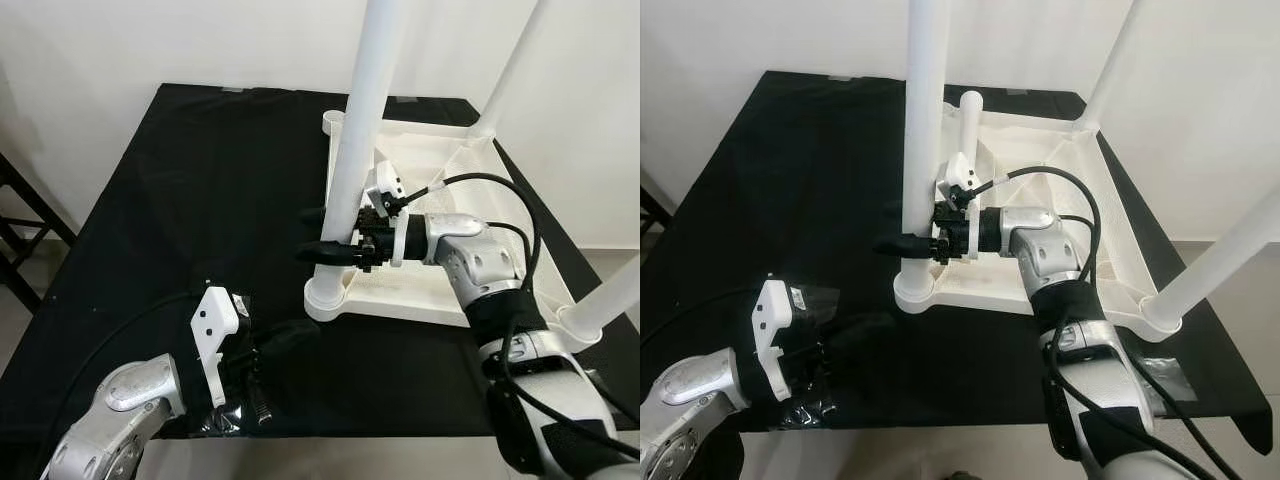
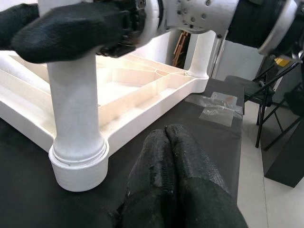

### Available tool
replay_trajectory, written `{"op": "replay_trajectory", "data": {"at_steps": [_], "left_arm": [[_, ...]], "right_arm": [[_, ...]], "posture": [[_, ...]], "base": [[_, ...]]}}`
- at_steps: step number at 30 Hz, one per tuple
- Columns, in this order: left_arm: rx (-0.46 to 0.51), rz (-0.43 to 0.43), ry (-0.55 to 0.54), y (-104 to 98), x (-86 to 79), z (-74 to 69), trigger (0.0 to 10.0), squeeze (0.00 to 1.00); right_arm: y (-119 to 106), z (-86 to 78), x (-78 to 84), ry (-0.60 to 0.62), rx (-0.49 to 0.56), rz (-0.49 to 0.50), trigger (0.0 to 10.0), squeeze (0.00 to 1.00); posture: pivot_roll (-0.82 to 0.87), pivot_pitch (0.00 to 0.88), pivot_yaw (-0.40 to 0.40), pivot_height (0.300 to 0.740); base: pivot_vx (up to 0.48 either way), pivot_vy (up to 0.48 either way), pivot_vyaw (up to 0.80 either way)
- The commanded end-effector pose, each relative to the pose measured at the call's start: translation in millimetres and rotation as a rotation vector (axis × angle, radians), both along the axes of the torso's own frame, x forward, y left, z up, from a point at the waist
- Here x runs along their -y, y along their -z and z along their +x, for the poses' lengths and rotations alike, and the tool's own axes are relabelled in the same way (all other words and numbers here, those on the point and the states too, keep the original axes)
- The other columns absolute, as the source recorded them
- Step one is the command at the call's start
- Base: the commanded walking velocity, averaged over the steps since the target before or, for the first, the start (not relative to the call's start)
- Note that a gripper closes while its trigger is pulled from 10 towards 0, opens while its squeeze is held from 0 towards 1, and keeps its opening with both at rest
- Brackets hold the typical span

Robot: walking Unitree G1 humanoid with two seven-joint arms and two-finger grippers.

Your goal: Building children table

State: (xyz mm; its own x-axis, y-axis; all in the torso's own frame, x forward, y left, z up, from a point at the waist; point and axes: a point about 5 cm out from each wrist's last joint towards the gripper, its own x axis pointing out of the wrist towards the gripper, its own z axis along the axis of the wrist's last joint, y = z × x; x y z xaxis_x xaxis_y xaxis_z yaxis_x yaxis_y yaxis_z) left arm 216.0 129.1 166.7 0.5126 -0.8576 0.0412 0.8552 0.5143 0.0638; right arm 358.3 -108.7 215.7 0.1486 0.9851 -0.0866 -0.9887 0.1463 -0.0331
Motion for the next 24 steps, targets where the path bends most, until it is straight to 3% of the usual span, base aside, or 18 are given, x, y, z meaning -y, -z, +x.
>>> {"op": "replay_trajectory", "data": {"at_steps": [1, 6, 7, 8, 10, 11, 12, 13, 15, 20, 24], "left_arm": [[-0.013, 0.008, 0.004, 4, 1.5, -2.6, 10.0, 0.0], [-0.013, 0.008, 0.005, 4, 1.3, -3.9, 10.0, 0.0], [-0.012, 0.008, 0.004, 3, 0.8, -4.6, 10.0, 0.0], [-0.011, 0.009, 0.002, 3, -0.1, -5.1, 10.0, 0.0], [-0.011, 0.009, 0.002, 3, -0.1, -5.1, 10.0, 0.0], [-0.01, 0.01, 0.001, 2, -0.8, -5.1, 10.0, 0.0], [-0.011, 0.011, 0.0, 2, -2.0, -4.7, 10.0, 0.0], [-0.011, 0.012, 0.0, 2, -2.6, -4.2, 10.0, 0.0], [-0.012, 0.014, 0.0, 3, -2.9, -3.8, 10.0, 0.0], [-0.02, 0.016, 0.015, 3, -2.1, -1.9, 10.0, 0.0], [-0.011, 0.016, -0.004, 3, -2.8, -2.1, 10.0, 0.0]], "right_arm": [[3, -0.1, -1.0, -0.007, 0.006, -0.002, 0.0, 0.0], [10, -1.2, 0.5, 0.084, 0.04, 0.0, 0.0, 0.0], [19, -8.1, -2.1, 0.175, 0.043, 0.001, 0.0, 0.0], [31, -15.9, -10.6, 0.348, 0.016, 0.018, 0.0, 0.0], [31, -15.9, -10.6, 0.348, 0.016, 0.018, 0.0, 0.0], [43, -23.9, -16.3, 0.603, -0.016, 0.03, 0.0, 0.0], [56, -40.9, -23.1, 0.74, -0.024, 0.004, 0.0, 0.0], [59, -49.9, -26.1, 0.803, 0.016, -0.025, 0.0, 0.0], [58, -53.6, -27.8, 0.809, 0.056, -0.04, 0.0, 0.0], [59, -38.5, -26.7, 0.767, 0.043, -0.045, 0.0, 0.0], [56, -39.4, -33.3, 0.715, 0.04, -0.046, 0.0, 0.0]], "posture": [[0.03, 0.079, -0.12, 0.74], [0.03, 0.094, -0.126, 0.74], [0.03, 0.098, -0.131, 0.74], [0.02, 0.102, -0.136, 0.74], [0.02, 0.102, -0.136, 0.74], [0.03, 0.114, -0.131, 0.74], [0.02, 0.12, -0.11, 0.74], [0.0, 0.108, -0.1, 0.74], [0.0, 0.108, -0.1, 0.74], [0.02, 0.107, -0.115, 0.74], [0.02, 0.107, -0.117, 0.74]], "base": [[0.0, 0.0, 0.0], [0.0, 0.0, 0.0], [0.0, 0.0, 0.0], [0.0, 0.0, 0.0], [0.0, 0.0, 0.0], [0.0, 0.0, 0.0], [0.0, 0.0, 0.0], [0.0, 0.0, 0.0], [0.0, 0.0, 0.0], [0.0, 0.0, 0.0], [0.0, 0.0, 0.0]]}}
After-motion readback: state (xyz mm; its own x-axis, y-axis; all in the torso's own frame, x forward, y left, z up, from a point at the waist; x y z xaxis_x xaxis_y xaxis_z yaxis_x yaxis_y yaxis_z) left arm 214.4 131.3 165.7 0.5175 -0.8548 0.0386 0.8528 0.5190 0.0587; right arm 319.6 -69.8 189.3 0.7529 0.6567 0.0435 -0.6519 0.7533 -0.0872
